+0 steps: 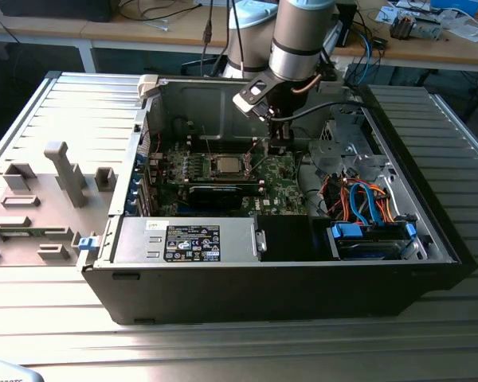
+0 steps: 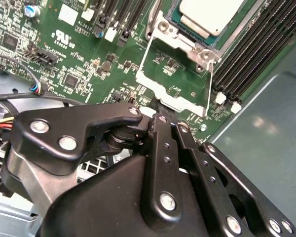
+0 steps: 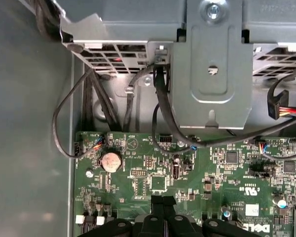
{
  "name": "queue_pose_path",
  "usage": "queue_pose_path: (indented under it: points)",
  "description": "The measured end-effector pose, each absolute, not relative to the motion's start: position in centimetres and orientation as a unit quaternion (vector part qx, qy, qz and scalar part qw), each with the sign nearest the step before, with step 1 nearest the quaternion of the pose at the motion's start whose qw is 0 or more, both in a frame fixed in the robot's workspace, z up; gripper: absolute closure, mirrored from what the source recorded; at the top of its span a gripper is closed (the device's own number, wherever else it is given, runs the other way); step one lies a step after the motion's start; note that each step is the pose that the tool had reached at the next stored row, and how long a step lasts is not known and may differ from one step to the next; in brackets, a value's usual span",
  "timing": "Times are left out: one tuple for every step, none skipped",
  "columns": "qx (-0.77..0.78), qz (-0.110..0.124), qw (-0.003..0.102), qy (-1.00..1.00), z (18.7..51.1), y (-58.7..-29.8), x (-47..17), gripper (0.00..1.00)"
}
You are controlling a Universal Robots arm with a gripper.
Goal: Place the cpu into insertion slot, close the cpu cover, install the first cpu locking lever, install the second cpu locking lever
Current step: 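Close the cpu cover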
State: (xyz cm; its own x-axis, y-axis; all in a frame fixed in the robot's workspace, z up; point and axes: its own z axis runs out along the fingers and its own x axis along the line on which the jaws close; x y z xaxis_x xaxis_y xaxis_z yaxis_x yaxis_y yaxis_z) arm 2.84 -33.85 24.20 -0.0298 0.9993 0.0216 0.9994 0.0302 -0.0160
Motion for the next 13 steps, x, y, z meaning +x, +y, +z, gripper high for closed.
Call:
queue_pose_path:
  points:
    - [-0.696,-0.002,0.014,-0.718,24.2,-33.9,2.7,0.89]
    - [-0.696,-0.002,0.014,-0.718,24.2,-33.9,2.7,0.89]
    - [-0.696,-0.002,0.014,-0.718,24.2,-33.9,2.5,0.89]
    - [-0.696,-0.002,0.014,-0.718,24.2,-33.9,2.4,0.89]
    - [-0.696,-0.003,0.014,-0.718,24.2,-33.9,2.2,0.89]
    - [-0.696,-0.003,0.014,-0.718,24.2,-33.9,2.1,0.89]
    - [-0.696,-0.003,0.014,-0.718,24.2,-33.9,2.0,0.89]
    - [-0.696,-0.003,0.015,-0.718,24.2,-33.9,1.7,0.89]
    - [-0.696,-0.005,0.016,-0.718,24.2,-33.9,0.8,0.89]
    - [-0.696,-0.005,0.017,-0.718,24.2,-33.9,-0.6,0.89]
    - [-0.696,-0.005,0.017,-0.718,24.0,-33.9,-2.4,0.89]
    - [-0.696,-0.005,0.017,-0.718,24.0,-33.9,-2.9,0.89]
    - [-0.696,-0.005,0.017,-0.718,23.9,-33.9,-3.2,0.89]
